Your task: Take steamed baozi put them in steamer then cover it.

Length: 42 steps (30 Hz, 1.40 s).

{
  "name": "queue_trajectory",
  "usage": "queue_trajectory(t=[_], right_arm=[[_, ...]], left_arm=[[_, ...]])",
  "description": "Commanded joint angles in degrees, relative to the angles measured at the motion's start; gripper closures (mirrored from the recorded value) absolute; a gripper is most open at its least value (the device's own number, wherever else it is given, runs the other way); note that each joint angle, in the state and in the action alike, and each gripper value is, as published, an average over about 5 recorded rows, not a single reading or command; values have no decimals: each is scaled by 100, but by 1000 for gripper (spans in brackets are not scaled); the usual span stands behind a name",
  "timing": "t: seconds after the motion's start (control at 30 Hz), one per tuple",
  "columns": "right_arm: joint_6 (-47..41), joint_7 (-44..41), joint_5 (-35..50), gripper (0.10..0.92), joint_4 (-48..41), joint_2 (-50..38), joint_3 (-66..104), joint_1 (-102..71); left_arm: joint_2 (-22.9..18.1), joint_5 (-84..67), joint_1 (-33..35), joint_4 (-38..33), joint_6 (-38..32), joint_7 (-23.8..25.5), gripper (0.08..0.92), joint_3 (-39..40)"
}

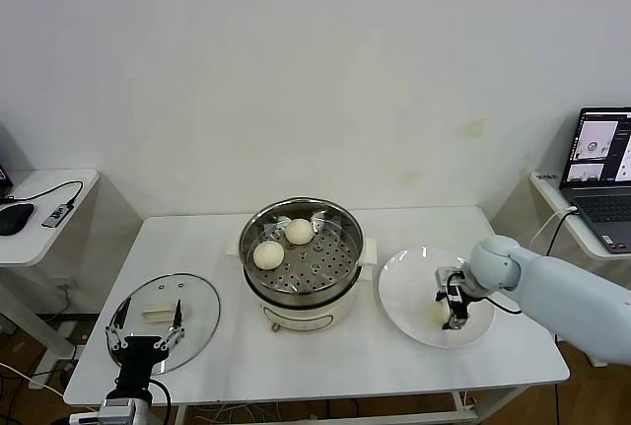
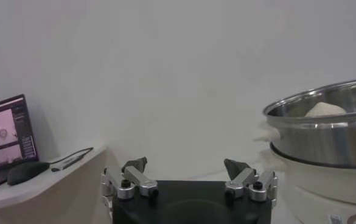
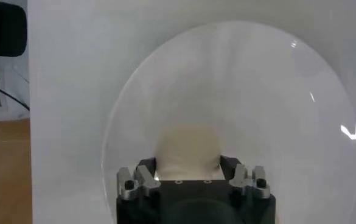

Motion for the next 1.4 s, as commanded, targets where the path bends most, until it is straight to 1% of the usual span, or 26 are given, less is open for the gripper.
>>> queue_trajectory(t=[0.03,0.23,0.37,0.67,0.83,1.1,1.4], right_arm=[[3,-79,130,405,-15,19,-36,384],[4,-267,528,406,-17,-17,-162,1286],[-25,-373,860,406,-60,125,-266,1992],[-8,-392,1510,406,-206,1036,-1231,3834],[90,-305,1854,406,-111,1661,-1651,4319],[858,2,2247,400,-16,2671,-2060,4042],[2120,215,1687,397,-309,3425,-2519,3589]], left_arm=[[15,-1,6,-9,3,-7,177,-9],[46,-11,5,-7,3,-7,177,-15],[59,-15,-15,-7,3,-5,177,5],[98,-19,-55,-4,4,-6,177,41],[140,-40,-54,-3,-7,-13,177,3],[105,-40,-39,-22,-13,-26,177,-80],[2,-36,-61,-78,-7,-37,177,-133]])
